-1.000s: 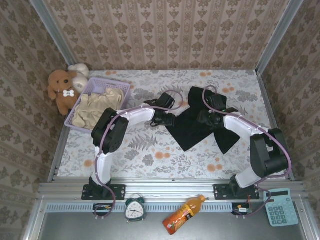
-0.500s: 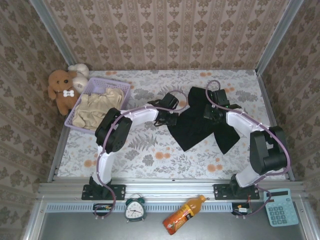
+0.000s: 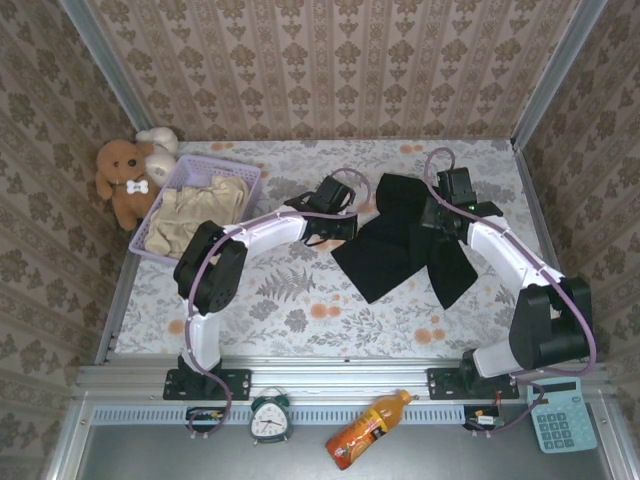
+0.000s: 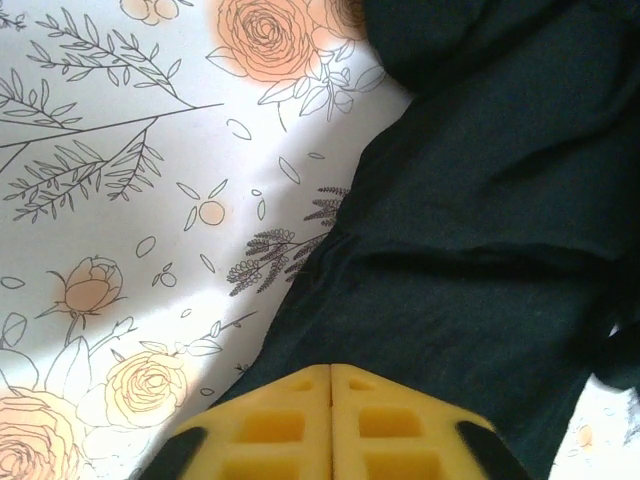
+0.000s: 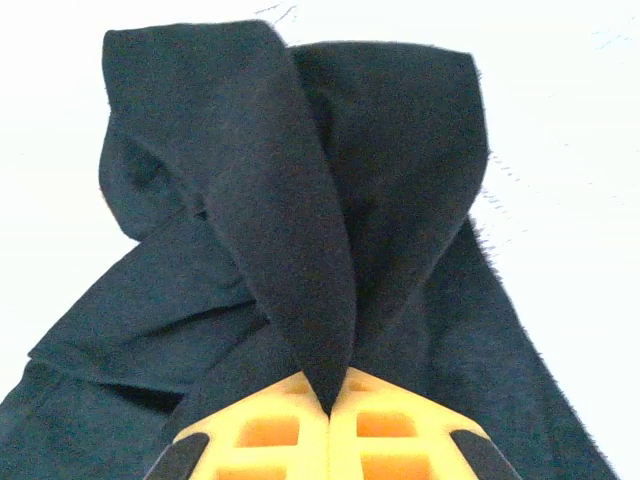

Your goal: Fold and stack the mixed laundry pile

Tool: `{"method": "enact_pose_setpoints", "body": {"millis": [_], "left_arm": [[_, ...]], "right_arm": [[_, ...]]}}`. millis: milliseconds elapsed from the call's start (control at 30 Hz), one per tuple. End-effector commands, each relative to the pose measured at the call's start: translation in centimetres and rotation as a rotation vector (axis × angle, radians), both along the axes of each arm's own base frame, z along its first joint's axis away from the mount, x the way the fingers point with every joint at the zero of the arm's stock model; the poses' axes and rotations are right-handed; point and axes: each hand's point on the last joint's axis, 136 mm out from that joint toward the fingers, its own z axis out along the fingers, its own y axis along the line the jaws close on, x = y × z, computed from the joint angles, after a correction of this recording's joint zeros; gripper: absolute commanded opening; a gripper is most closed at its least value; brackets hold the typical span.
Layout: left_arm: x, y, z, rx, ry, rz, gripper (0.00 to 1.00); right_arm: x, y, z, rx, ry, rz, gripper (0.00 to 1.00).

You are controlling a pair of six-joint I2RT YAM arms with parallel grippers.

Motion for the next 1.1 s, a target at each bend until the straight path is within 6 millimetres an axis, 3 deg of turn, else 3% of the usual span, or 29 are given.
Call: {"method": "enact_pose_setpoints", "body": {"millis": [0, 33, 100, 333, 433, 500, 567, 600, 733, 833, 1000, 1067], "left_arm": [[-0.5, 0.6, -1.4, 0.061, 0.032, -0.016, 0.61], [-0.7, 0.5, -1.9, 0.075, 0.038, -0.02, 0.71], [-1.2, 0.1, -3.0, 0.105, 0.04, -0.038, 0.76], [-1.4, 1.0, -6.9, 0.272, 0.046, -0.047, 0.7], [-1.3, 0.8, -7.6, 0.285, 0.05, -0.052, 0.57], [-1.5, 0.3, -7.6, 0.259, 0.058, -0.061, 0.38], [-2.0, -0.8, -7.2, 0.194, 0.072, -0.084, 0.13], [-2.1, -1.3, -6.8, 0.16, 0.078, -0.09, 0.01], [-1.7, -2.1, -3.7, 0.022, 0.067, -0.067, 0.0], [0.0, -1.1, -0.2, -0.054, 0.002, -0.024, 0.0], [3.9, 3.5, 6.7, -0.013, -0.172, 0.041, 0.0], [5.7, 6.4, 10.0, 0.051, -0.28, 0.086, 0.0]], "right_arm": [[0.4, -2.9, 1.4, -0.158, 0.009, -0.046, 0.0], [0.4, -3.4, 1.4, -0.172, 0.012, -0.06, 0.0], [0.4, -3.6, 1.1, -0.146, 0.015, -0.065, 0.0], [0.3, -2.5, -0.1, -0.072, 0.017, -0.027, 0.0], [0.5, -2.4, 0.0, -0.061, 0.01, -0.023, 0.0], [0.5, -2.4, 0.0, -0.059, 0.01, -0.022, 0.0], [0.6, -2.4, -0.1, -0.06, 0.013, -0.022, 0.0], [0.7, -2.5, -0.1, -0.058, 0.012, -0.021, 0.0], [1.1, -2.6, 0.2, -0.051, 0.008, -0.019, 0.0], [1.4, -2.6, 1.4, -0.051, -0.015, -0.015, 0.0], [2.0, -1.7, 5.4, -0.006, -0.087, 0.02, 0.0], [2.0, -1.0, 7.8, 0.024, -0.129, 0.046, 0.0]]}}
